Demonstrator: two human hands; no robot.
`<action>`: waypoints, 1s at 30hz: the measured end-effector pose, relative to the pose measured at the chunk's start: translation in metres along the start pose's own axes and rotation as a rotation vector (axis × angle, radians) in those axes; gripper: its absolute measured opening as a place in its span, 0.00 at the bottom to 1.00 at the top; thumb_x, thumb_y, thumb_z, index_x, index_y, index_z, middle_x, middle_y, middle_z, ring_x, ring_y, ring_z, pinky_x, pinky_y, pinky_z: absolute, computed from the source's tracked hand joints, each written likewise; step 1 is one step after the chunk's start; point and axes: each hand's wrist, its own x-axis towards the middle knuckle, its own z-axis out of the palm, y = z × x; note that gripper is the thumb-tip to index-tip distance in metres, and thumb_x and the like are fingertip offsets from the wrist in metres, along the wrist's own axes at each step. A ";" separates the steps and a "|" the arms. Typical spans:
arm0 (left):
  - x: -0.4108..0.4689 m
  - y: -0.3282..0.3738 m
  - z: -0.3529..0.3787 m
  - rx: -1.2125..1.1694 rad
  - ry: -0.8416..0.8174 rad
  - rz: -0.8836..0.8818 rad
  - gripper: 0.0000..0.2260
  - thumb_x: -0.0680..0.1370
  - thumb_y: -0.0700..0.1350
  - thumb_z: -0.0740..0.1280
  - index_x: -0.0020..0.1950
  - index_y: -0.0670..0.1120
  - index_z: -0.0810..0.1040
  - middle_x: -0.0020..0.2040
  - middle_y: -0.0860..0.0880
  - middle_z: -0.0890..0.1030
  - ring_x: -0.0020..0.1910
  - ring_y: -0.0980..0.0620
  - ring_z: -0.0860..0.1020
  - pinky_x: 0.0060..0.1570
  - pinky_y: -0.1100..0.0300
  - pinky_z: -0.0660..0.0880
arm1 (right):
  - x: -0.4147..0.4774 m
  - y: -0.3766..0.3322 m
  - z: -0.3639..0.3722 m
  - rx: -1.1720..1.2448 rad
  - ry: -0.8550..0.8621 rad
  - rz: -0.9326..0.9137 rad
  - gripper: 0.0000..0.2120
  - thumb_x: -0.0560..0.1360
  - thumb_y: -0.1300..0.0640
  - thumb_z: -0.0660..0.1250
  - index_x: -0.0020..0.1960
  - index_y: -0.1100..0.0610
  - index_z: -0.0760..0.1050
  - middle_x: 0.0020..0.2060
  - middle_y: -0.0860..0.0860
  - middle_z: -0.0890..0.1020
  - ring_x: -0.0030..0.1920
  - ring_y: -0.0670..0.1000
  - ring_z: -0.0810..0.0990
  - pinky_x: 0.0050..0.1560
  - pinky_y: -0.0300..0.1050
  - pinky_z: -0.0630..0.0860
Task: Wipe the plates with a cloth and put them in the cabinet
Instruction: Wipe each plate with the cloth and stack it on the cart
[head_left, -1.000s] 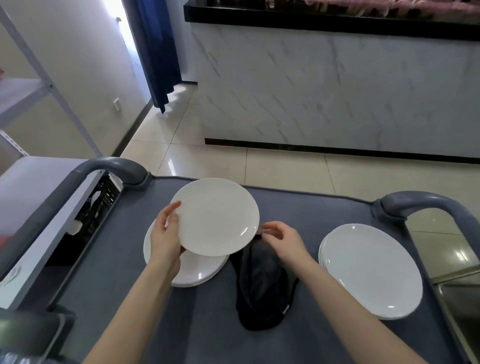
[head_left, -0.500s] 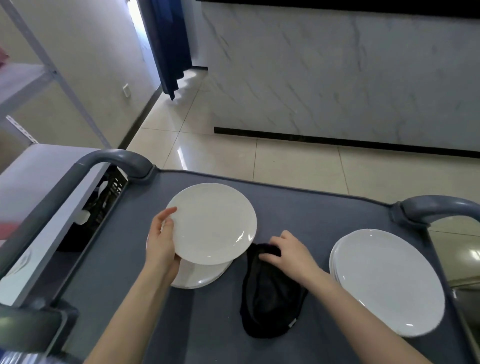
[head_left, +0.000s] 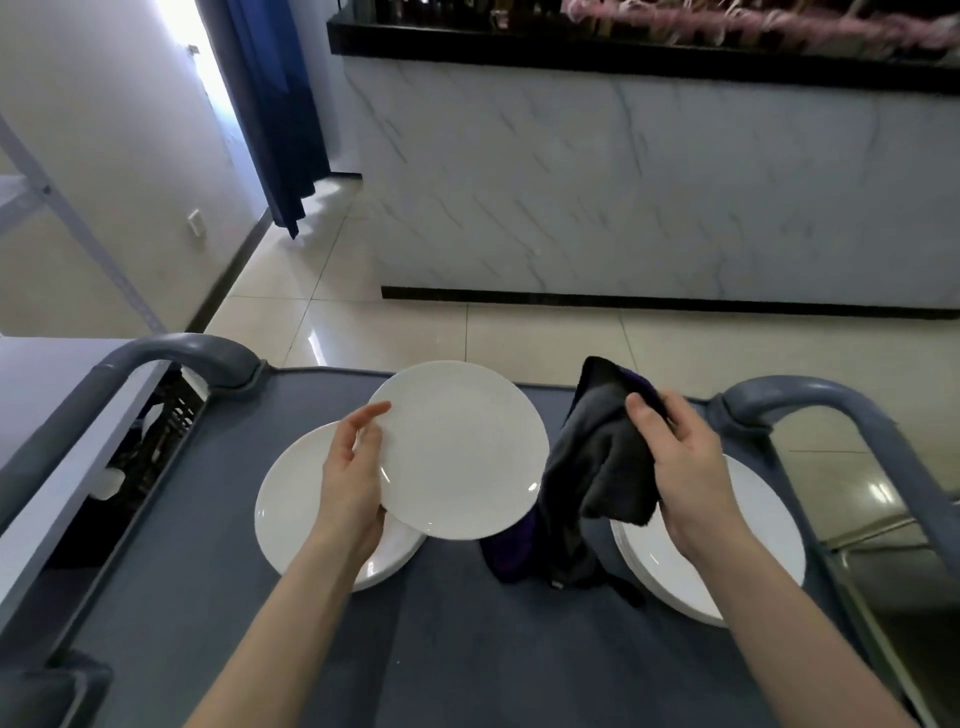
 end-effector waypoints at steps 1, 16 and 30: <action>-0.003 0.002 0.003 -0.008 -0.009 0.006 0.11 0.85 0.46 0.59 0.57 0.55 0.81 0.62 0.53 0.79 0.56 0.49 0.78 0.55 0.46 0.79 | -0.003 -0.008 0.000 0.060 0.023 0.017 0.07 0.80 0.54 0.64 0.49 0.49 0.82 0.47 0.49 0.85 0.51 0.49 0.82 0.56 0.50 0.77; -0.033 0.008 0.012 -0.159 -0.033 0.053 0.14 0.86 0.46 0.59 0.51 0.57 0.84 0.47 0.57 0.85 0.41 0.59 0.83 0.35 0.62 0.80 | -0.084 0.029 0.027 -1.257 -0.774 -0.578 0.24 0.83 0.43 0.47 0.79 0.41 0.53 0.78 0.37 0.50 0.78 0.43 0.41 0.76 0.41 0.36; -0.048 -0.002 -0.004 -0.086 -0.087 0.078 0.14 0.86 0.47 0.59 0.56 0.60 0.84 0.49 0.62 0.84 0.44 0.61 0.82 0.40 0.62 0.81 | 0.005 0.034 0.052 -1.397 -0.465 -0.454 0.28 0.83 0.44 0.47 0.80 0.47 0.42 0.77 0.41 0.39 0.78 0.43 0.38 0.77 0.46 0.36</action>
